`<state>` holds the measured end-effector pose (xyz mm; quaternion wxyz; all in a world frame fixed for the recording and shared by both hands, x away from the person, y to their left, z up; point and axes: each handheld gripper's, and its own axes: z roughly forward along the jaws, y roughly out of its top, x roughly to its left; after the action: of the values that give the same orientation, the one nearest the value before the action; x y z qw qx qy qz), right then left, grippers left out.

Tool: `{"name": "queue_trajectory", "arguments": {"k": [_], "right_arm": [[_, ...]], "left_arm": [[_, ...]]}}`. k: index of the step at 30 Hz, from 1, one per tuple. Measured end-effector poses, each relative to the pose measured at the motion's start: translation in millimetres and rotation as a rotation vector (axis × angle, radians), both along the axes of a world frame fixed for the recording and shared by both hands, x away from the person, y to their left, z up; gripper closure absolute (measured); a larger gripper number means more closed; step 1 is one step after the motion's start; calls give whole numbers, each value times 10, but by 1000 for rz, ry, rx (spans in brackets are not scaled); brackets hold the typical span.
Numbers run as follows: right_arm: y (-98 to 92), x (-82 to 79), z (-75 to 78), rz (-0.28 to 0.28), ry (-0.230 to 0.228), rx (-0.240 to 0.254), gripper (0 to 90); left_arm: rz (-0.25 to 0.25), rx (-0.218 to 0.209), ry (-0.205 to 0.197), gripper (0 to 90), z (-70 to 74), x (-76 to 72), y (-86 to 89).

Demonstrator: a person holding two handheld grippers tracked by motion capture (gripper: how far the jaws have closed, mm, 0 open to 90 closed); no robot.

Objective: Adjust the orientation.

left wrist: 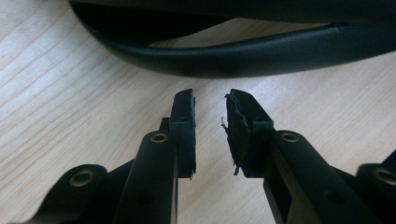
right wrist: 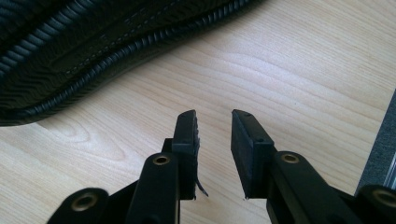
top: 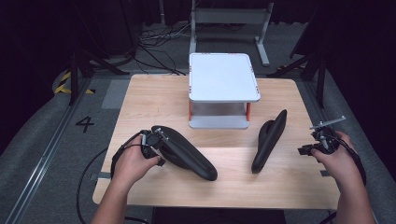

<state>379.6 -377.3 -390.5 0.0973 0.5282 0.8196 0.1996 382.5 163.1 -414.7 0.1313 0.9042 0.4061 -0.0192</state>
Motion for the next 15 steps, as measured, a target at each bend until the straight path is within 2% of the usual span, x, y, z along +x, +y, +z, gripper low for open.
{"name": "queue_trajectory", "arguments": {"k": [3, 8, 11, 13, 15], "right_arm": [[-42, -36, -7, -12, -4, 2, 722], [-98, -62, -13, -25, -8, 5, 719], [-121, -83, -14, -40, -3, 5, 719], [-123, -89, -25, -38, -4, 2, 717], [-118, -102, -36, -41, 1, 3, 712]], "left_arm": [[-8, 15, 14, 702, -71, 51, -39], [-10, 17, 4, 686, -66, 86, -55], [-15, 22, -35, 652, -12, 107, -71], [-13, 17, -44, 638, 7, 109, -80], [-16, 9, -77, 636, 79, 129, -105]]}}
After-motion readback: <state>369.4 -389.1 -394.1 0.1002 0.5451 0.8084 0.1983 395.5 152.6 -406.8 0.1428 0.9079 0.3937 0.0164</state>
